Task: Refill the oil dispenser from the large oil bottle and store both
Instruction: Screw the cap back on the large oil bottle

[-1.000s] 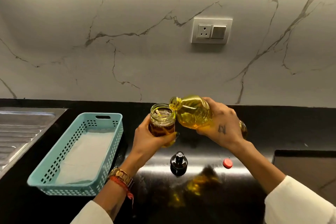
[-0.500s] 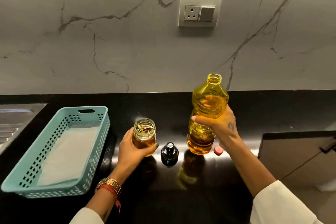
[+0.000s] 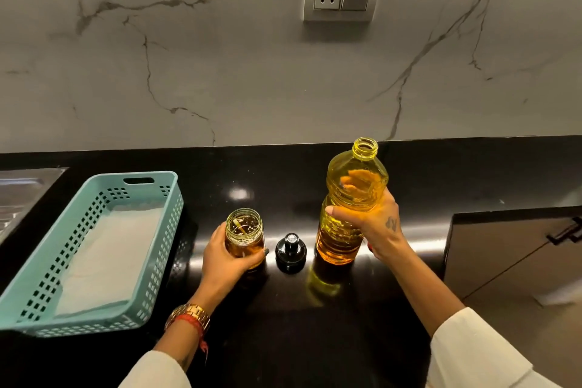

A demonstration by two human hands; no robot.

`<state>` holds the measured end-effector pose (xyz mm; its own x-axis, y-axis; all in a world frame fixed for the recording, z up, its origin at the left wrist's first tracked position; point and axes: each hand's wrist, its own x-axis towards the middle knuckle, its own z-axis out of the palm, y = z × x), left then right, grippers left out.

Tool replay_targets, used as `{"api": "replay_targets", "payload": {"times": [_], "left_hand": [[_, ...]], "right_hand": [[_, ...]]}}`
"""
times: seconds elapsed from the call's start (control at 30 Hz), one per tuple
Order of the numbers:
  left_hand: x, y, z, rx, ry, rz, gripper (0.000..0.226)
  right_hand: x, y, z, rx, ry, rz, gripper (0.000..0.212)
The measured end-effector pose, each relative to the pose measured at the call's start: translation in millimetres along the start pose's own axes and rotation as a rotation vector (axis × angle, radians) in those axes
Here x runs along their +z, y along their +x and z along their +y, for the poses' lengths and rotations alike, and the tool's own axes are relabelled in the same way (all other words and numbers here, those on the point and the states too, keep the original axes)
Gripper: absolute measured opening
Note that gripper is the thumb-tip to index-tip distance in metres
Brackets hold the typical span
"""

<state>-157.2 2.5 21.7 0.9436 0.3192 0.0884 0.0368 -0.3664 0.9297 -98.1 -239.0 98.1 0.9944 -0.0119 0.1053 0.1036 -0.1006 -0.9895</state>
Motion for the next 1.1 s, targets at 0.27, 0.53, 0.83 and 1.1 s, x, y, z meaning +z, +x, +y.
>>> {"api": "replay_targets", "payload": {"times": [0.27, 0.53, 0.83, 1.1], "left_hand": [[0.5, -4.0, -2.9, 0.000, -0.069, -0.023, 0.067], [-5.2, -10.8, 28.0, 0.130, 0.045, 0.030, 0.101], [53.6, -6.2, 109.8, 0.404, 0.129, -0.212, 0.102], [95.5, 2.7, 119.0, 0.280, -0.057, -0.338, 0.104]], "right_hand": [[-1.5, -1.1, -3.2, 0.032, -0.050, -0.076, 0.071], [-62.2, -0.4, -29.9, 0.171, -0.408, -0.429, 0.081], [-63.5, 8.1, 41.7, 0.070, -0.968, -0.180, 0.043], [-59.2, 2.9, 77.1, 0.036, -1.150, -0.234, 0.026]]}}
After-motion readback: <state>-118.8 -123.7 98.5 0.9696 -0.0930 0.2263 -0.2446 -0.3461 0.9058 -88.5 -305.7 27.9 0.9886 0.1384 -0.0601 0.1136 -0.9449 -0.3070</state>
